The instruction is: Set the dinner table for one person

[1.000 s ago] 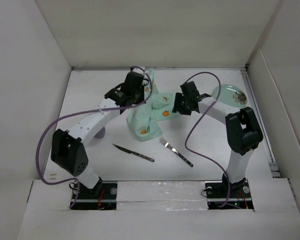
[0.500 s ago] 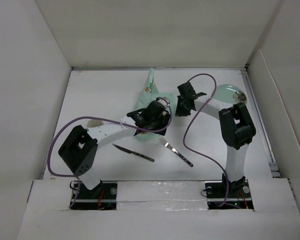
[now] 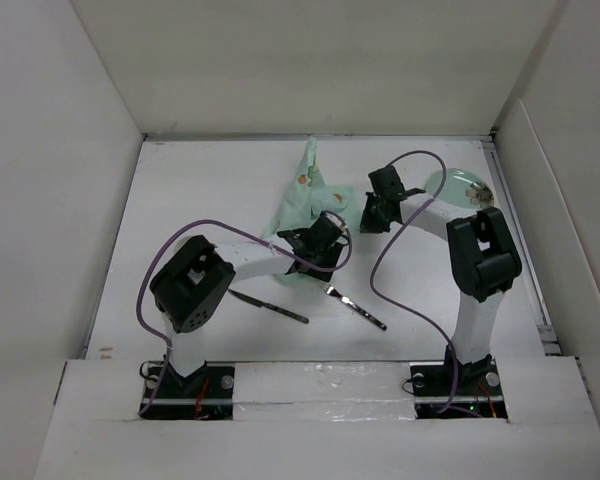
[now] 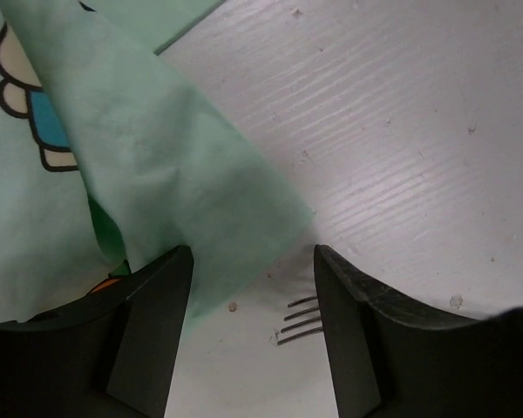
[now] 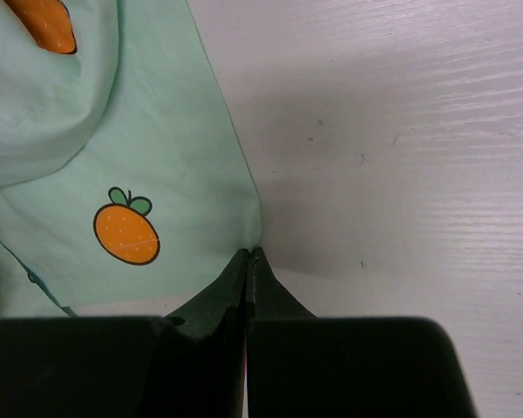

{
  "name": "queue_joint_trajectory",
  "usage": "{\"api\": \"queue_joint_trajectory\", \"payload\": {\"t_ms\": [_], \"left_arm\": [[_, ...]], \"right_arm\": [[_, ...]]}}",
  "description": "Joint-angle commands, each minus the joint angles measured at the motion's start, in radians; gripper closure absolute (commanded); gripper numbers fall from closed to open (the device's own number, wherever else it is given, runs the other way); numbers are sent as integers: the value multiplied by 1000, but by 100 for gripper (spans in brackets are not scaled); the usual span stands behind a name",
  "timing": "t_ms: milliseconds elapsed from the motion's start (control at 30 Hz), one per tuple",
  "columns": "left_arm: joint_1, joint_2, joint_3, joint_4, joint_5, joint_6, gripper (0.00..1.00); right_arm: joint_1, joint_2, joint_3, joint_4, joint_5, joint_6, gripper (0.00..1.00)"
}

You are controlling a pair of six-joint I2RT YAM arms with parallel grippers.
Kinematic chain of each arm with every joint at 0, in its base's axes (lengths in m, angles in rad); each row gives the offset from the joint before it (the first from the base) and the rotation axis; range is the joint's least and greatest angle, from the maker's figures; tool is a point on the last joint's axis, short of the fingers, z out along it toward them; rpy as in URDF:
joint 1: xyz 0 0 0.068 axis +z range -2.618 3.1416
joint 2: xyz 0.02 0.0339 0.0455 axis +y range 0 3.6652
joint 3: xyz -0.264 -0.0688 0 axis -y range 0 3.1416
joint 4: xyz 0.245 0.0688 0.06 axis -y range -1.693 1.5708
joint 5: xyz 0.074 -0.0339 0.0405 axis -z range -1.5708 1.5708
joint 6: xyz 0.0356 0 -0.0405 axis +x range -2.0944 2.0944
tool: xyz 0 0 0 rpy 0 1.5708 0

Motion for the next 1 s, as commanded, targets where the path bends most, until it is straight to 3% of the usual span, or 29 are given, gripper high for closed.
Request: {"api": "queue_joint_trajectory", "payload": {"t_ms": [0,167,200,267,300,333,567,767,967], "left_arm": [[-1,51,25,3,-43,7,47],[-1,73,28,10,-70,-1,59],[-1,70,29,15,-73,-3,73],[-1,70,35,15,-89,-1,86],[-1,67,49,12,-95,-1,97],[-1,65,58,6,-99,2,100],[42,-120,195,-56,-87,14,100],[246,-275,278,-59,51,14,100],[470,-313,333,-70,186,7,100]], "right_arm": [[-8,-73,-24,52,-11,-13,100],[-19,-85,-39,69,-69,-26,100],[-19,-90,-42,70,-72,-27,100],[-30,-98,-50,78,-74,-27,100],[-30,-104,-51,80,-81,-29,100],[-30,-105,-53,80,-84,-27,100],[-68,-144,-62,70,-80,-47,100],[-117,-217,-96,70,-78,-61,100],[-151,-305,-131,63,-84,-41,100]]}}
